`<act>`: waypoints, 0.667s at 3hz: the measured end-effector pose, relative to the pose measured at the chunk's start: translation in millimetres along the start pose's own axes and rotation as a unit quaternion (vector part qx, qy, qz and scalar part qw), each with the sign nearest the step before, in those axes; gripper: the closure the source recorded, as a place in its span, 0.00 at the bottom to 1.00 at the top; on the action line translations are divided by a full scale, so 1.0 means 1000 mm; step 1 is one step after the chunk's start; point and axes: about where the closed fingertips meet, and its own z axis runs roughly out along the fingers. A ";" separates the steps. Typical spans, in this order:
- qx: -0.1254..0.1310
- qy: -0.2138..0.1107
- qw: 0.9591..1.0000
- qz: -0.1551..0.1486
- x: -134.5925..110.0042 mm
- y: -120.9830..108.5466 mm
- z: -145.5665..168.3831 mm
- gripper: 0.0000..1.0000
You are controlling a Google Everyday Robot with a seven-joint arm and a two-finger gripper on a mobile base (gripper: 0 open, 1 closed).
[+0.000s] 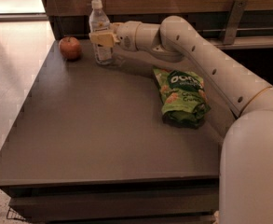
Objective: Move blue plastic bottle near apple
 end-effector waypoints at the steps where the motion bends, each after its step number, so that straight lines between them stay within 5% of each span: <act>1: 0.005 0.007 1.000 0.002 0.008 0.005 0.003 1.00; 2: 0.009 0.010 1.000 0.007 0.016 0.009 0.007 1.00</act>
Offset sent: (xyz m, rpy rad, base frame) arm -0.0081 0.0093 -0.0276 -0.0120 0.0325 -0.0427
